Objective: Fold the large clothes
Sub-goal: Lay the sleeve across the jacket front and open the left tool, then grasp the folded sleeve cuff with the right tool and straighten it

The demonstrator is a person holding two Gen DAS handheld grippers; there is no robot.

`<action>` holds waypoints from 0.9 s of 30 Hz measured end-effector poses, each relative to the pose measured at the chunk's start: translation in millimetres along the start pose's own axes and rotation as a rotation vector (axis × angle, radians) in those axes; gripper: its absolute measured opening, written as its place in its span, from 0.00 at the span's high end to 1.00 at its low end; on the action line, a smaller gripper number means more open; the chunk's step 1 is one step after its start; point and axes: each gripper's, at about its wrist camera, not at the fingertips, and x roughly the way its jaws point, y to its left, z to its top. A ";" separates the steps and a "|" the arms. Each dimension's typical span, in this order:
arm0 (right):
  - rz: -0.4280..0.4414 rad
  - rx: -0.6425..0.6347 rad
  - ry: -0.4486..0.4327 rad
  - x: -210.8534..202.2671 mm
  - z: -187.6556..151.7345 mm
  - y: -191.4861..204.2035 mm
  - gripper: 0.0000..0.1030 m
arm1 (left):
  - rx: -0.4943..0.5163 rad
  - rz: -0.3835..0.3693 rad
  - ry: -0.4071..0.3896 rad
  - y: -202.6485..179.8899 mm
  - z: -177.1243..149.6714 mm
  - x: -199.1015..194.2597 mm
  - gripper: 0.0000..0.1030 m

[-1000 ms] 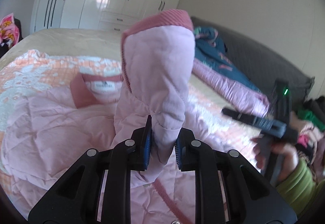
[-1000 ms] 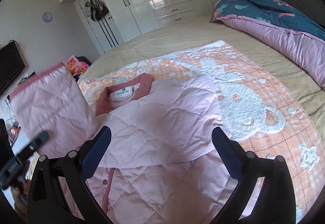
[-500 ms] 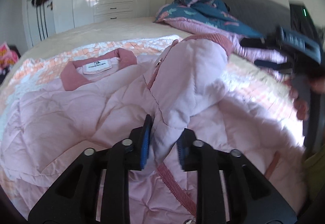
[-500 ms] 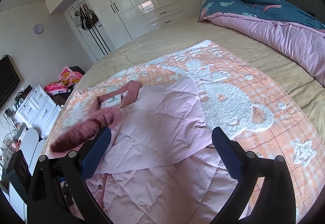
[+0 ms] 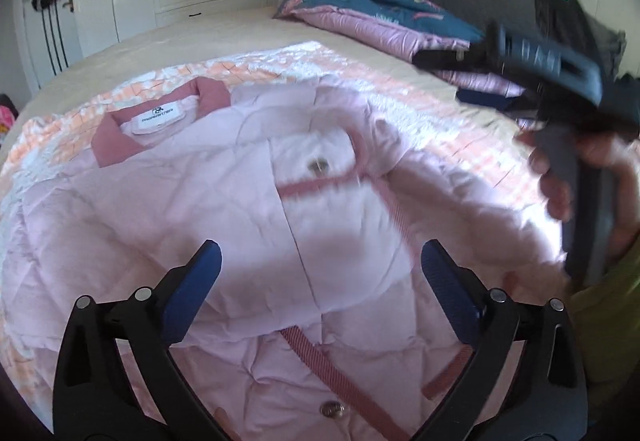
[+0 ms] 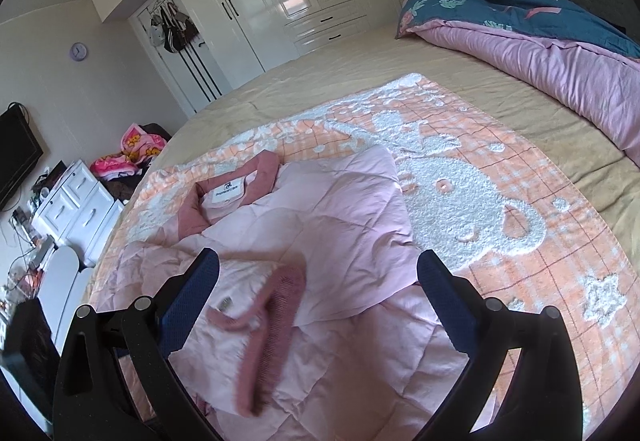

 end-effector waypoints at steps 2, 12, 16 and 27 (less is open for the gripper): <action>0.012 -0.004 0.011 1.0 -1.3 4.3 0.04 | -0.019 0.018 -0.017 8.0 4.0 -9.2 0.09; 0.073 -0.047 0.159 31.0 -28.6 40.2 0.04 | -0.271 0.189 -0.063 107.4 13.7 -47.8 0.09; 0.098 -0.036 0.255 53.3 -46.9 48.8 0.04 | -0.359 0.240 -0.099 140.1 11.4 -69.9 0.09; 0.070 -0.038 0.357 80.5 -82.8 60.0 0.05 | -0.490 0.334 -0.149 188.8 -0.4 -105.5 0.09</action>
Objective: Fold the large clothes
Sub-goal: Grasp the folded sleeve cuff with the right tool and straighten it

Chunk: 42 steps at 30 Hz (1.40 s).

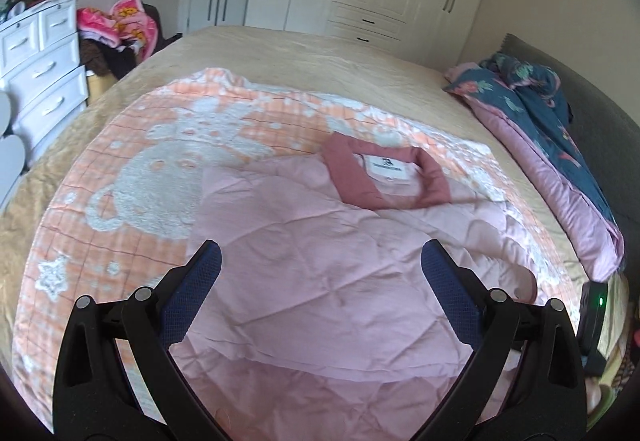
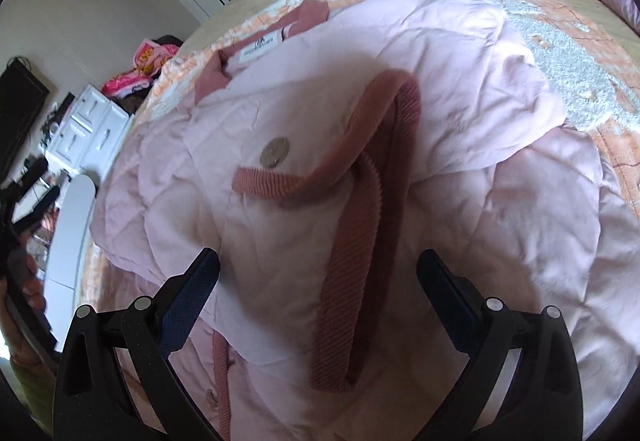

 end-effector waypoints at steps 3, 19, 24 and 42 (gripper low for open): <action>0.049 -0.025 -0.002 -0.7 -2.8 7.6 0.38 | -0.039 0.012 0.011 9.6 -0.7 4.6 0.09; -0.067 -0.409 -0.349 -74.3 40.7 53.1 0.83 | -0.117 -0.068 0.022 11.5 -5.2 20.5 0.09; -0.065 -0.369 -0.347 -67.6 53.5 40.6 0.83 | -0.075 -0.055 0.026 2.9 -9.0 27.7 0.09; -0.089 -0.258 -0.257 -35.4 60.5 9.3 0.75 | 0.029 -0.066 0.140 -26.4 -36.8 72.6 0.28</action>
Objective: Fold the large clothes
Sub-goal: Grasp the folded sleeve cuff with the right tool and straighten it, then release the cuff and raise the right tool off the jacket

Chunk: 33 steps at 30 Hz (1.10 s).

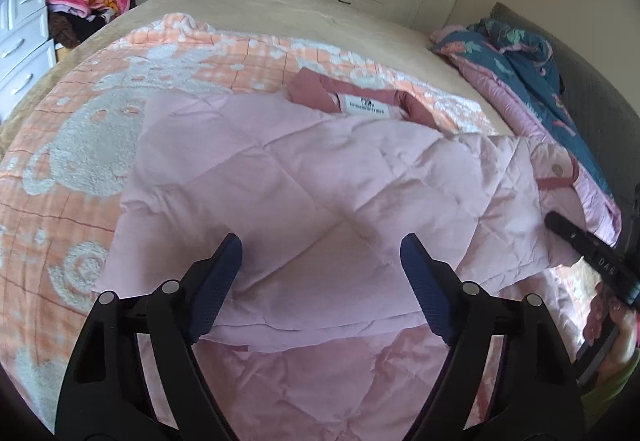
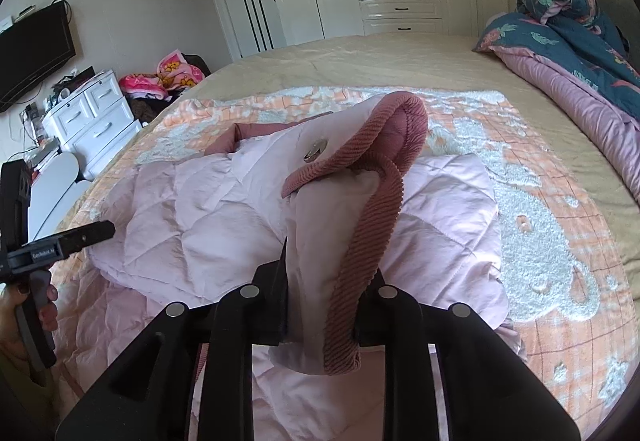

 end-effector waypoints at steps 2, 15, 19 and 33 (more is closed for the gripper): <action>-0.008 0.015 0.017 3.2 -0.7 -3.3 0.69 | 0.012 0.019 0.007 -2.1 -2.3 4.3 0.28; -0.148 0.037 -0.095 -19.8 4.9 -8.5 0.27 | 0.010 0.042 0.057 4.2 -10.1 21.4 0.28; -0.132 -0.020 -0.102 -18.4 4.7 8.9 0.27 | 0.026 0.042 0.074 5.2 -13.3 27.6 0.28; -0.054 -0.027 0.141 39.4 -19.7 47.2 0.26 | 0.022 0.028 0.093 9.9 -21.9 37.6 0.27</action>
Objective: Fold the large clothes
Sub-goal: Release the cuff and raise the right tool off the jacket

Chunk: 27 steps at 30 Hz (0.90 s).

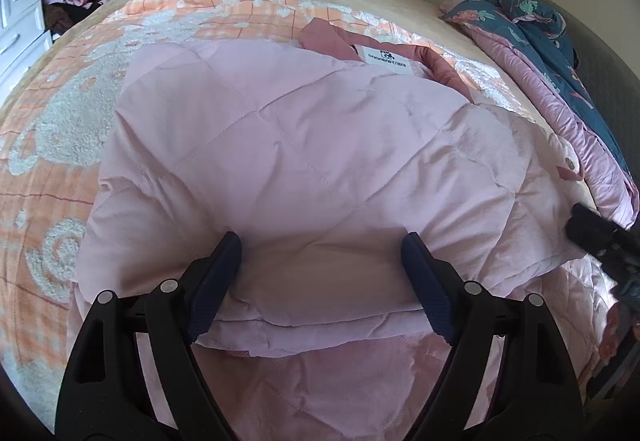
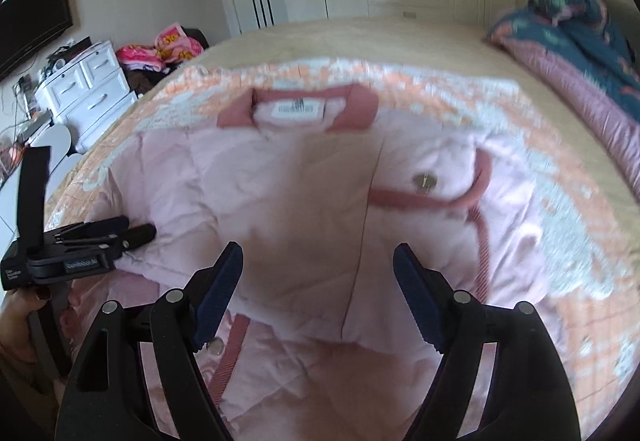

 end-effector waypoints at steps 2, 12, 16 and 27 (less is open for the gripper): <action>-0.002 0.014 0.031 8.5 -4.1 -2.9 0.26 | 0.004 0.002 0.002 -0.4 -0.1 0.3 0.27; 0.032 0.077 0.053 21.7 -13.9 -13.1 0.26 | 0.011 0.010 0.006 -3.5 0.1 -0.3 0.27; 0.041 0.086 0.065 16.4 -10.2 -14.5 0.24 | -0.003 0.018 0.005 -4.4 0.7 -4.7 0.28; 0.081 0.147 0.045 -6.0 -3.4 -23.8 0.12 | -0.001 0.034 0.013 -19.2 -0.4 -20.0 0.12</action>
